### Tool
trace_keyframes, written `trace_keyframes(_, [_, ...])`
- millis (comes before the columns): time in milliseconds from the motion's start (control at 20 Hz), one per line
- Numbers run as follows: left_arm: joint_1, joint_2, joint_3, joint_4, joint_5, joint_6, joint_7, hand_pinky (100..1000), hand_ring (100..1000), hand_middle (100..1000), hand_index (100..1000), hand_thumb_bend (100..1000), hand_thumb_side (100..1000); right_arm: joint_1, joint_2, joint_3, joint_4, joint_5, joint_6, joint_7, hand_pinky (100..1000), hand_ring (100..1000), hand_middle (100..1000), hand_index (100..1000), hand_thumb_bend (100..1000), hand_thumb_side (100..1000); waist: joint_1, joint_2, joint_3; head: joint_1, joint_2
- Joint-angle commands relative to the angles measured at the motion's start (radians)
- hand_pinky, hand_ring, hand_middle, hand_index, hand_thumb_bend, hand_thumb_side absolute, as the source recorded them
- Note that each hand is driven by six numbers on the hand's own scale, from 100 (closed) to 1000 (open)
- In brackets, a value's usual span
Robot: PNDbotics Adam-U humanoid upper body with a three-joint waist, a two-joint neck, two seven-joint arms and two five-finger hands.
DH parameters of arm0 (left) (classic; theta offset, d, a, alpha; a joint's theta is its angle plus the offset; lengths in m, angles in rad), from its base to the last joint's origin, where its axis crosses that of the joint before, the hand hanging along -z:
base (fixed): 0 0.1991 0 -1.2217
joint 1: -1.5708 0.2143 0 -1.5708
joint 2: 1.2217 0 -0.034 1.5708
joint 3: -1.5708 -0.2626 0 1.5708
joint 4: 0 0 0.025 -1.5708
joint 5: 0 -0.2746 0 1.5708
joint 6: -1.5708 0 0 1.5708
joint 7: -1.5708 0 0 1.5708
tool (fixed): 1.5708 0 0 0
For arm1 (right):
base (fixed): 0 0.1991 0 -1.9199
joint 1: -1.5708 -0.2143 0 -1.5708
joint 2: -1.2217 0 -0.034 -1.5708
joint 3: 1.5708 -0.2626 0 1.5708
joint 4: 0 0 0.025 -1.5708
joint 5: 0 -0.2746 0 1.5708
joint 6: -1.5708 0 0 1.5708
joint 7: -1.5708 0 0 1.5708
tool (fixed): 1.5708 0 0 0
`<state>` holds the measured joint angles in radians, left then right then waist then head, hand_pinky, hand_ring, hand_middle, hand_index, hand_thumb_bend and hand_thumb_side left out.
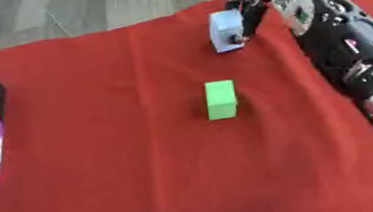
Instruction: Pick up the objects with one hand, pass them to the other hand, and then place them into the box on the other side of the table.
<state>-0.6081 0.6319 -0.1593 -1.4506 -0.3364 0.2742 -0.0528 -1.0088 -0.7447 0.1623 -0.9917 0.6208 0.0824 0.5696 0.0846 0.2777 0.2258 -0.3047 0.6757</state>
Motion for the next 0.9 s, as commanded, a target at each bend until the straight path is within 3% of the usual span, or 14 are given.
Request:
trace_keyframes(50, [-0.002, 0.042, 0.017, -0.008, 0.0, 0.001, 0.004, 833, 724, 657, 770, 472, 518, -0.001, -0.046, -0.008, -0.098, -0.097, 0.041, -0.06, 850, 700, 455, 531, 349, 100, 0.004, -0.054, -0.007, 0.012, 0.014])
trace_keyframes(500, [0.006, 0.053, 0.021, -0.006, 0.002, 0.004, 0.01, 833, 723, 656, 770, 469, 516, 0.159, -0.074, 0.01, -0.38, -0.441, 0.226, -0.243, 808, 654, 463, 548, 327, 100, 0.012, -0.097, -0.032, 0.028, 0.042])
trace_keyframes(900, [-0.002, 0.053, 0.023, -0.012, 0.005, 0.005, 0.014, 832, 722, 655, 770, 469, 514, 0.296, 0.022, 0.021, -0.568, -0.592, 0.294, -0.38, 796, 644, 470, 561, 328, 100, 0.023, -0.119, -0.048, 0.048, 0.04])
